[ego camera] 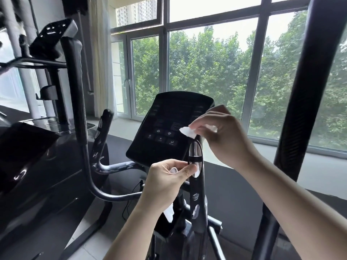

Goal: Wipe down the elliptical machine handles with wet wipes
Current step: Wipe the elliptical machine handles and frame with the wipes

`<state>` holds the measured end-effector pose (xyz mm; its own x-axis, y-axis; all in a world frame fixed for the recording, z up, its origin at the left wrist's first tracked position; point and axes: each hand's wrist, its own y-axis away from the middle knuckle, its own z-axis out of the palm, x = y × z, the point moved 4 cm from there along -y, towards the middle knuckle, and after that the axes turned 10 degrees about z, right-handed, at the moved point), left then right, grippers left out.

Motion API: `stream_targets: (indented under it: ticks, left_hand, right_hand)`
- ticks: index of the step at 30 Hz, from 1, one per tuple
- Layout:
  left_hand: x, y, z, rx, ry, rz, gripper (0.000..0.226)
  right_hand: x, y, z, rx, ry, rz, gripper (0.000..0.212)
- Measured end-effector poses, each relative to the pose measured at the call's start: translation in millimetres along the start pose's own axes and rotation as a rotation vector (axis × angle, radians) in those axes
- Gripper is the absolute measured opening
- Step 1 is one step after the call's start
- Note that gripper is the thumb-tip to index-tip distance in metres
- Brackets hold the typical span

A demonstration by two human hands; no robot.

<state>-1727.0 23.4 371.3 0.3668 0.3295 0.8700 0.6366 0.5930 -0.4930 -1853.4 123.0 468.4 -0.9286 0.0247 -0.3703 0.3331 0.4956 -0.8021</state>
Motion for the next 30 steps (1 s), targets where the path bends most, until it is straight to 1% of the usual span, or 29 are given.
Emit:
stream_targets:
  ticks: [2,3,5,7,9,11,14,17,19,22,25,30]
  left_hand:
    - [0,1,0,-0.002,0.0,-0.003,0.012]
    - [0,1,0,0.0,0.004,-0.006,0.012]
    - [1,1,1,0.006,0.02,-0.012,0.012]
    - [4,2,2,0.009,0.037,-0.024,0.012]
    - [5,2,2,0.01,0.042,-0.036,0.013]
    - [7,3,2,0.003,0.041,-0.034,0.013]
    - [9,3,2,-0.014,0.019,-0.031,0.014]
    - [13,4,3,-0.031,-0.004,-0.038,0.018]
    - [14,4,2,-0.036,-0.016,-0.034,0.019]
    - [15,4,3,-0.044,-0.025,-0.034,0.02]
    - [16,5,3,-0.039,-0.022,-0.035,0.021]
    - [12,5,4,-0.022,-0.041,-0.039,0.02]
  right_hand:
    - [2,6,-9,0.001,0.061,-0.03,0.016]
    - [5,9,-13,-0.012,0.077,-0.001,0.017]
    - [13,11,-23,-0.005,0.008,0.121,0.02]
    - [18,9,-32,0.064,-0.114,0.223,0.022]
    - [15,6,-36,0.11,-0.146,0.228,0.022]
    - [9,2,-32,0.072,-0.177,0.243,0.018]
    - [1,-6,-17,0.011,-0.24,0.236,0.017]
    - [0,-14,1,-0.043,-0.22,0.153,0.014]
    - [4,-14,10,-0.083,-0.21,0.153,0.012]
    - [10,-12,17,-0.082,-0.205,0.171,0.013]
    - [14,-6,16,-0.031,-0.189,0.166,0.015]
    - [20,18,13,0.164,-0.215,0.179,0.017]
